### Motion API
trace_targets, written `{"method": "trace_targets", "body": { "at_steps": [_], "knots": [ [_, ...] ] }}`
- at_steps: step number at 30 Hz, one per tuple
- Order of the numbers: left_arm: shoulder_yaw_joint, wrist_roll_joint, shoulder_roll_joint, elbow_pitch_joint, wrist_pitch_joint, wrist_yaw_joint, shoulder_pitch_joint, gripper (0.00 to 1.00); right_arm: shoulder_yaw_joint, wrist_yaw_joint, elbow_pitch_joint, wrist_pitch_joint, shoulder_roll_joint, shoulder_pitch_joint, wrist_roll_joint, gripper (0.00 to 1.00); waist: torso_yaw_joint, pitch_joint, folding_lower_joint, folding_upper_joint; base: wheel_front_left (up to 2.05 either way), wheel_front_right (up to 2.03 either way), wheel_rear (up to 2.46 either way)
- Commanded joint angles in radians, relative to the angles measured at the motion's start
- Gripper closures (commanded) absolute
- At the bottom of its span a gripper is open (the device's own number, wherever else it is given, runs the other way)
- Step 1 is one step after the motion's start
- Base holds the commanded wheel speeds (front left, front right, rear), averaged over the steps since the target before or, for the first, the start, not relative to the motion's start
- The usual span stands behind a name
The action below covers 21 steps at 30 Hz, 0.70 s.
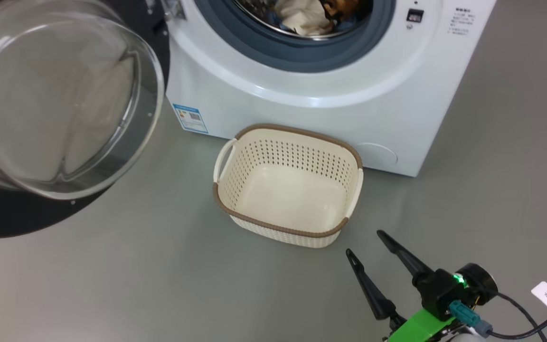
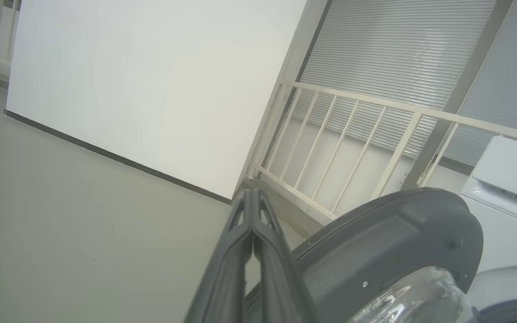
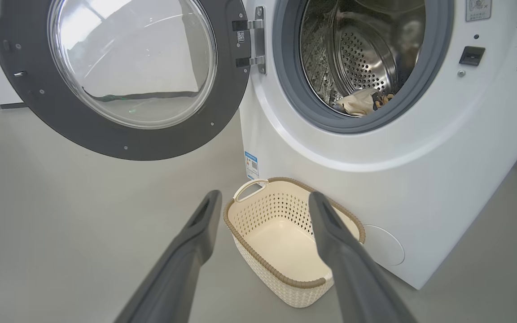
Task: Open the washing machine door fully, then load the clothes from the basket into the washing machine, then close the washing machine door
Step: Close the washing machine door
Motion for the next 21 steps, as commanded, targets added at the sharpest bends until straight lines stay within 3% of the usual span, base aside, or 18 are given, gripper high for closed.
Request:
{"method": "trace_targets", "body": {
  "at_steps": [1,4,6,8,14,21],
  "knots": [
    [0.043,-0.027,0.089,0.027,0.020,-0.007,-0.065,1.00,0.026,0.002,-0.030,-0.005,-0.003,-0.038,-0.001,0.00,-0.034,0.041,0.0000,0.0000,0.00,0.00,0.00],
    [0.109,-0.205,0.100,0.154,0.114,-0.030,-0.198,1.00,0.027,0.002,-0.031,-0.005,-0.013,-0.048,0.000,0.00,-0.047,0.058,0.0000,0.0000,0.00,0.00,0.00],
    [0.163,-0.290,0.130,0.242,0.160,-0.022,-0.264,1.00,0.034,0.002,-0.029,-0.005,-0.017,-0.055,-0.002,0.00,-0.061,0.067,0.0000,0.0000,0.00,0.00,0.00],
    [0.186,-0.318,0.150,0.284,0.177,-0.014,-0.289,1.00,0.038,0.002,-0.027,-0.005,-0.018,-0.057,-0.003,0.00,-0.069,0.069,0.0000,0.0000,0.00,0.00,0.00],
    [0.264,-0.377,0.294,0.515,0.228,0.031,-0.359,1.00,0.042,0.002,-0.022,-0.005,-0.018,-0.068,-0.001,0.00,-0.124,0.081,0.0000,0.0000,0.00,0.00,0.00],
    [0.262,-0.380,0.350,0.622,0.248,0.035,-0.390,1.00,0.038,0.002,-0.030,-0.005,-0.025,-0.077,-0.001,0.00,-0.148,0.098,0.0000,0.0000,0.00,0.00,0.00]
  ]
}}
